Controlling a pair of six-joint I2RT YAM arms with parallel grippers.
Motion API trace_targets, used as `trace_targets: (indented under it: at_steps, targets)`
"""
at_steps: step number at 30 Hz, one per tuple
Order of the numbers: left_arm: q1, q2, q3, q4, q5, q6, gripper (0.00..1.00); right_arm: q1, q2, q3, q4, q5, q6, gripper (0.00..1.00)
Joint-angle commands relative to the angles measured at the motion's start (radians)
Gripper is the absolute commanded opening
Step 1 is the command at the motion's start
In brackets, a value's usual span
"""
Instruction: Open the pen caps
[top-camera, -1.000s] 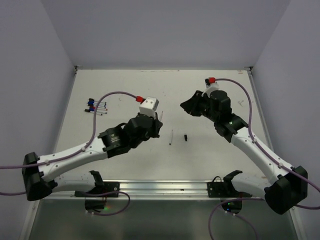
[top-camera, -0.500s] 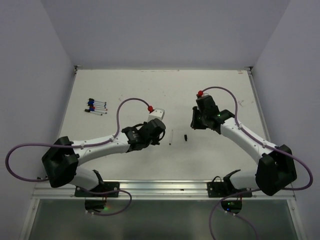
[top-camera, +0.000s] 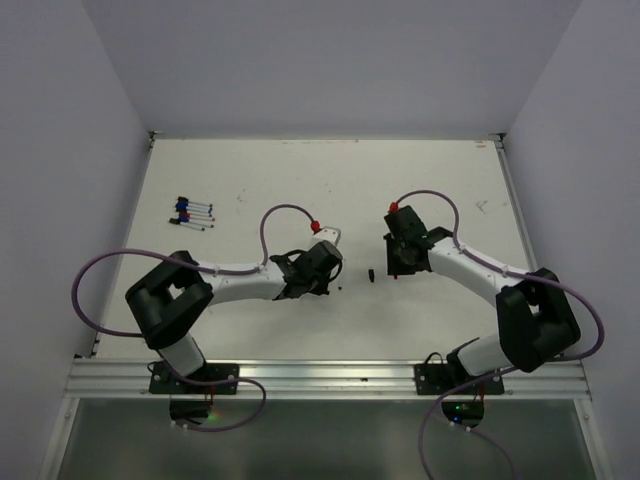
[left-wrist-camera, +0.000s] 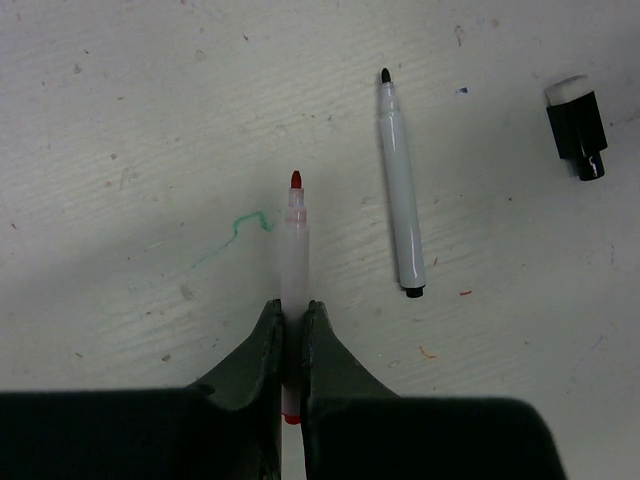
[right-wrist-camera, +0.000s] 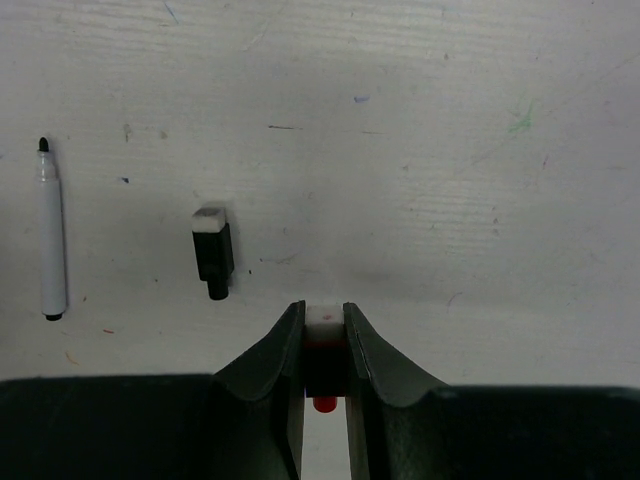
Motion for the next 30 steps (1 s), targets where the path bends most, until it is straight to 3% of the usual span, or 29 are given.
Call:
trace_targets:
  at_steps: [1,8,14,23,28,30]
  targets:
    - [0.012,0.02,0.033,0.095,0.051,0.029,0.0,0.014,0.025,-0.017,0.064,0.012,-0.016,0.0]
    - [0.015,0.08,0.076,0.095,0.061,0.021,0.0,0.037,0.071,-0.029,0.114,0.015,-0.004,0.05]
    - [0.029,0.144,0.145,0.045,0.058,-0.008,0.08,0.037,0.09,-0.025,0.12,0.028,-0.007,0.1]
    - [0.056,0.155,0.136,0.017,0.055,-0.045,0.11,0.035,0.099,-0.026,0.141,0.022,-0.009,0.19]
    - [0.056,0.155,0.122,0.018,0.059,-0.055,0.17,0.035,0.111,-0.017,0.141,0.019,-0.012,0.25]
    - [0.056,0.156,0.114,0.015,0.055,-0.061,0.26,0.037,0.114,-0.013,0.14,0.02,-0.012,0.27]
